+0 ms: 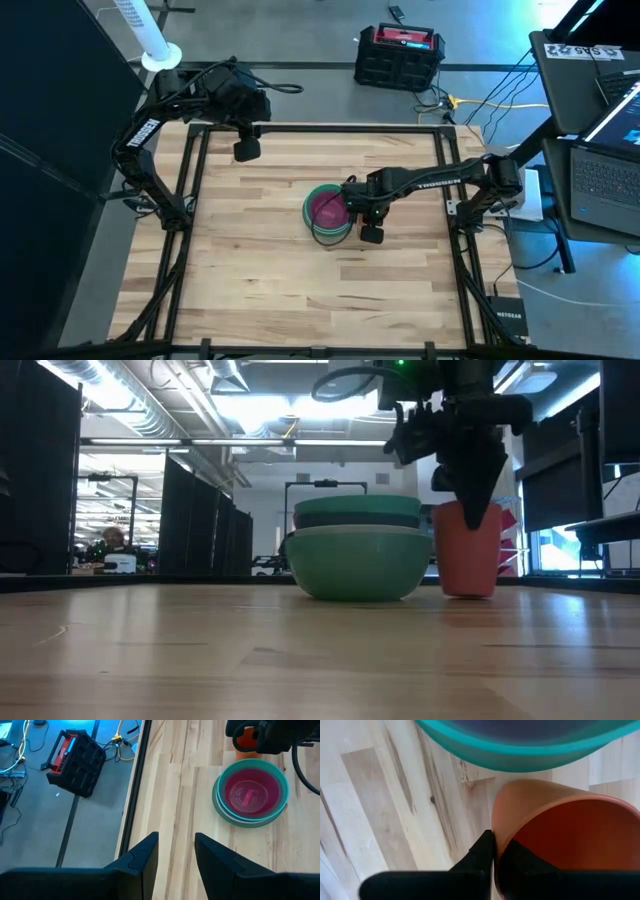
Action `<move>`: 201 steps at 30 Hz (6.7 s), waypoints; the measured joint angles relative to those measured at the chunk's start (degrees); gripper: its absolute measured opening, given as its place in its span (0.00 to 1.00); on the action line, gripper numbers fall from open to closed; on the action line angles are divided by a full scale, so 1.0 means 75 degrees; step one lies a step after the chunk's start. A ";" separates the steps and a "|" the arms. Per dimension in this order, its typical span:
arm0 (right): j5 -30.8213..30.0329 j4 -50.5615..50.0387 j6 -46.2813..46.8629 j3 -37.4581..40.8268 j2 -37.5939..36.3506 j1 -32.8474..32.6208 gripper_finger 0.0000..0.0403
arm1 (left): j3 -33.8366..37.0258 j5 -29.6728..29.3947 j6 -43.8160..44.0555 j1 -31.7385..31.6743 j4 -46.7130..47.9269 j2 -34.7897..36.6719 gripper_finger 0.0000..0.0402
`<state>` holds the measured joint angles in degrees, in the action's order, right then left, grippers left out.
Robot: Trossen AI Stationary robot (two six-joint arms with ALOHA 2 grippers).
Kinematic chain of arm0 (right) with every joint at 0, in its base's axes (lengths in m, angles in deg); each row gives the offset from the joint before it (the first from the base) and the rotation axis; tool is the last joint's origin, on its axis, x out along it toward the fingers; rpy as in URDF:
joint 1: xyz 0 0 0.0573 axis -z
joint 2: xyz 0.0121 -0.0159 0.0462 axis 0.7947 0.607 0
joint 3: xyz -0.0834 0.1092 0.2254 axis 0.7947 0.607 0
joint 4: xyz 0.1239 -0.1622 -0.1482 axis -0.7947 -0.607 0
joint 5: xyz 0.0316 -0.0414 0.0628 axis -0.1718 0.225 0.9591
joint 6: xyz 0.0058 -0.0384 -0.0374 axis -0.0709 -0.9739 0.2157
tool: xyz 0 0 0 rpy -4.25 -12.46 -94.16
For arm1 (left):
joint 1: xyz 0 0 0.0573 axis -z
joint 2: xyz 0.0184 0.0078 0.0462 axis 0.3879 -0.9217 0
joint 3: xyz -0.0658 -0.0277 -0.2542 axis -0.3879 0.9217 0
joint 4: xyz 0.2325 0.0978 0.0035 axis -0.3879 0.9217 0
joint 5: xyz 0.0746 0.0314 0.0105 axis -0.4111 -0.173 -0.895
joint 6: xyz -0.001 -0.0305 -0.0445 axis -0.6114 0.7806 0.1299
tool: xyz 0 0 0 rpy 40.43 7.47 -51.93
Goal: Nest bowls inside each other
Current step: Move the orange cup to the center of the table, then return to Home Position
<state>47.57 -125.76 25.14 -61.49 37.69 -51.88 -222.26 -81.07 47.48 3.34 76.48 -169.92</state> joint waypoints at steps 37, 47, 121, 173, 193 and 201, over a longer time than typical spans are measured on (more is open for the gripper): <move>0.0233 -0.0930 0.0224 -0.0276 -0.1021 -0.0002 0.27 | 0.0000 0.0000 -0.0001 0.0000 0.0000 0.0000 0.26; -0.1076 -0.1405 0.0708 -0.1756 -0.2889 0.0007 0.19 | 0.0012 0.0153 -0.0242 -0.0202 -0.0026 0.0313 0.01; -0.3838 0.8495 0.3143 0.8303 -1.2812 0.0002 0.00 | 1.7086 0.4524 0.5088 -0.2654 -1.4060 1.2125 0.00; -0.2957 0.7540 0.2668 0.8307 -1.2811 0.0001 0.00 | 1.7934 0.1325 0.3373 0.2101 -1.2151 1.1671 0.00; 0.0385 0.5410 -0.0251 0.8356 -1.2826 0.0001 0.00 | 1.7917 0.1885 0.3169 0.2101 -1.2583 1.2716 0.00; 0.0185 0.4863 -0.0548 0.8358 -1.2826 0.0002 0.00 | 1.7905 0.1871 0.3326 0.2099 -1.2158 1.2705 0.00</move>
<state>48.96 -89.28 21.03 1.19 -58.50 -51.87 -87.97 -67.04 72.42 19.08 -14.70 -74.63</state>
